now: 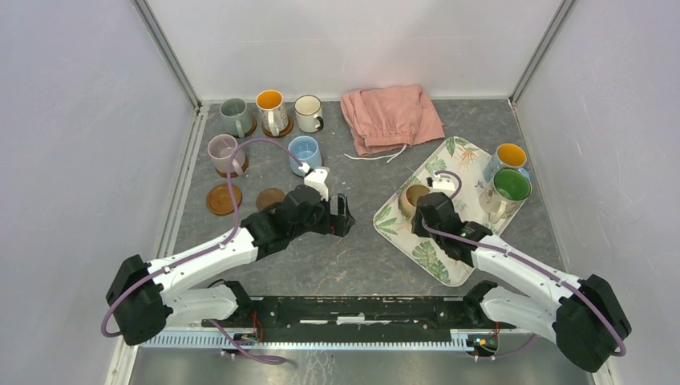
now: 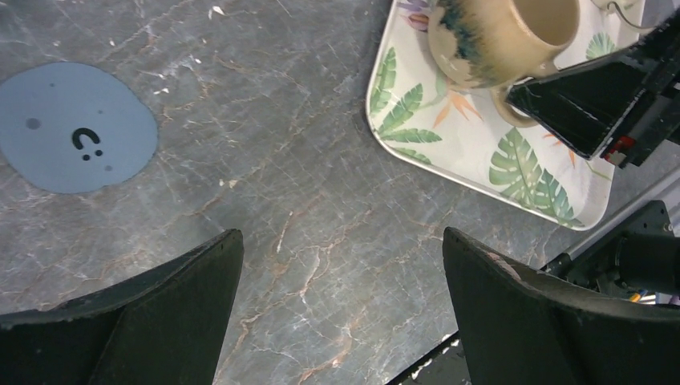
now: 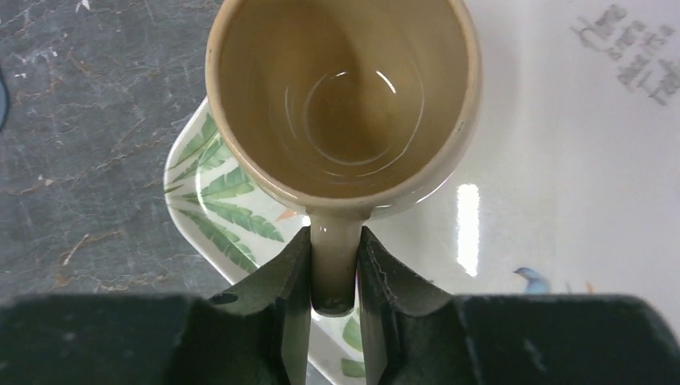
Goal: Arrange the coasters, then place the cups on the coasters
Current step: Pick up the cup from the tray.
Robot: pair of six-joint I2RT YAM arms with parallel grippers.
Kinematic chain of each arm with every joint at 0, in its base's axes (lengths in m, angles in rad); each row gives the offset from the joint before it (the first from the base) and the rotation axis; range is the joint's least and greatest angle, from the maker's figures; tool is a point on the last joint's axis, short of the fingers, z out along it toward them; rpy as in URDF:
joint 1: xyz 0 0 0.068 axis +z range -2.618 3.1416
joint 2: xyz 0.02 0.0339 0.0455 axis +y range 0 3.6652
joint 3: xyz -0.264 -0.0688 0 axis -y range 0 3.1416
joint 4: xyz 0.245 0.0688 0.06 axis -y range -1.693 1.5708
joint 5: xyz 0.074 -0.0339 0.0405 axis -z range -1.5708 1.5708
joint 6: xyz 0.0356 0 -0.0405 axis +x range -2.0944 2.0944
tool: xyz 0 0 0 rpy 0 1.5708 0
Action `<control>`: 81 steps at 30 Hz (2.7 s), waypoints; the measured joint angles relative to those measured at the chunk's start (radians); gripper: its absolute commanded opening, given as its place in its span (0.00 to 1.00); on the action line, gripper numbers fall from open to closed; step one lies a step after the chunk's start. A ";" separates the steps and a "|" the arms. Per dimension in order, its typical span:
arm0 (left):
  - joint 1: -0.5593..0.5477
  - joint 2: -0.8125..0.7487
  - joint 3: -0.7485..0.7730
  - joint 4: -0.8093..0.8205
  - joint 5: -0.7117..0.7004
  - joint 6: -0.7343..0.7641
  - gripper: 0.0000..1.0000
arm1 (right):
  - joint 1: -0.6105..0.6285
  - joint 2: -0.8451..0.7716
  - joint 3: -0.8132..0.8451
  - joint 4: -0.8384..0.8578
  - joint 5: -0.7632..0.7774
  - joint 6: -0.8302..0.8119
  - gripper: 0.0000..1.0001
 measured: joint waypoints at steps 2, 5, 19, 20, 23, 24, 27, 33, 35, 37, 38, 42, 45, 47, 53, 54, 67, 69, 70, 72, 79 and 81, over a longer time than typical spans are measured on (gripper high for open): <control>-0.016 0.009 0.000 0.006 -0.001 -0.003 1.00 | 0.008 0.016 0.001 0.014 -0.008 0.013 0.42; -0.029 0.014 0.000 0.008 -0.002 -0.006 1.00 | 0.023 0.042 0.009 0.032 -0.022 0.027 0.49; -0.052 0.008 -0.030 0.035 -0.030 -0.036 1.00 | 0.131 0.089 0.062 0.072 -0.057 0.057 0.68; -0.053 0.003 -0.037 0.034 -0.035 -0.037 1.00 | 0.137 0.100 0.070 0.079 -0.062 0.058 0.69; -0.053 -0.017 -0.048 0.034 -0.053 -0.038 1.00 | 0.148 0.122 0.091 0.092 -0.073 0.059 0.74; -0.053 -0.022 -0.049 0.034 -0.056 -0.039 1.00 | 0.148 0.123 0.097 0.093 -0.074 0.058 0.75; -0.056 -0.027 -0.052 0.041 -0.058 -0.039 1.00 | 0.148 0.122 0.119 0.077 -0.068 0.049 0.79; -0.099 -0.002 -0.053 0.053 -0.073 -0.039 1.00 | 0.148 0.057 0.198 -0.021 0.021 -0.018 0.83; -0.117 0.015 -0.052 0.053 -0.076 -0.038 1.00 | 0.148 -0.004 0.213 -0.058 0.069 -0.054 0.84; -0.137 0.041 -0.043 0.042 -0.079 -0.037 0.99 | 0.148 -0.065 0.222 -0.088 0.113 -0.089 0.85; -0.145 0.056 -0.034 0.034 -0.080 -0.037 0.99 | 0.148 -0.093 0.225 -0.099 0.132 -0.107 0.85; -0.187 0.151 0.036 0.020 -0.112 -0.035 0.98 | 0.148 -0.183 0.225 -0.135 0.182 -0.173 0.85; -0.220 0.238 0.100 0.030 -0.151 -0.032 0.97 | 0.148 -0.225 0.225 -0.145 0.188 -0.212 0.85; -0.244 0.293 0.135 0.048 -0.178 -0.023 0.96 | 0.148 -0.247 0.225 -0.146 0.187 -0.234 0.86; -0.281 0.491 0.261 0.079 -0.213 -0.001 0.90 | 0.148 -0.305 0.225 -0.143 0.187 -0.286 0.87; -0.281 0.518 0.281 0.082 -0.213 0.002 0.89 | 0.148 -0.315 0.225 -0.142 0.188 -0.295 0.87; -0.281 0.768 0.498 0.085 -0.211 0.022 0.68 | 0.148 -0.414 0.286 -0.145 0.268 -0.385 0.91; -0.281 0.797 0.524 0.084 -0.212 0.027 0.64 | 0.148 -0.414 0.293 -0.142 0.286 -0.399 0.91; -0.281 0.809 0.537 0.080 -0.212 0.029 0.62 | 0.148 -0.414 0.295 -0.140 0.298 -0.407 0.91; -0.281 0.827 0.553 0.077 -0.216 0.035 0.58 | 0.148 -0.412 0.296 -0.137 0.312 -0.416 0.91; -0.281 0.842 0.567 0.060 -0.246 0.047 0.37 | 0.148 -0.397 0.298 -0.132 0.316 -0.432 0.92; -0.281 0.842 0.567 0.056 -0.254 0.055 0.30 | 0.148 -0.396 0.298 -0.128 0.316 -0.435 0.92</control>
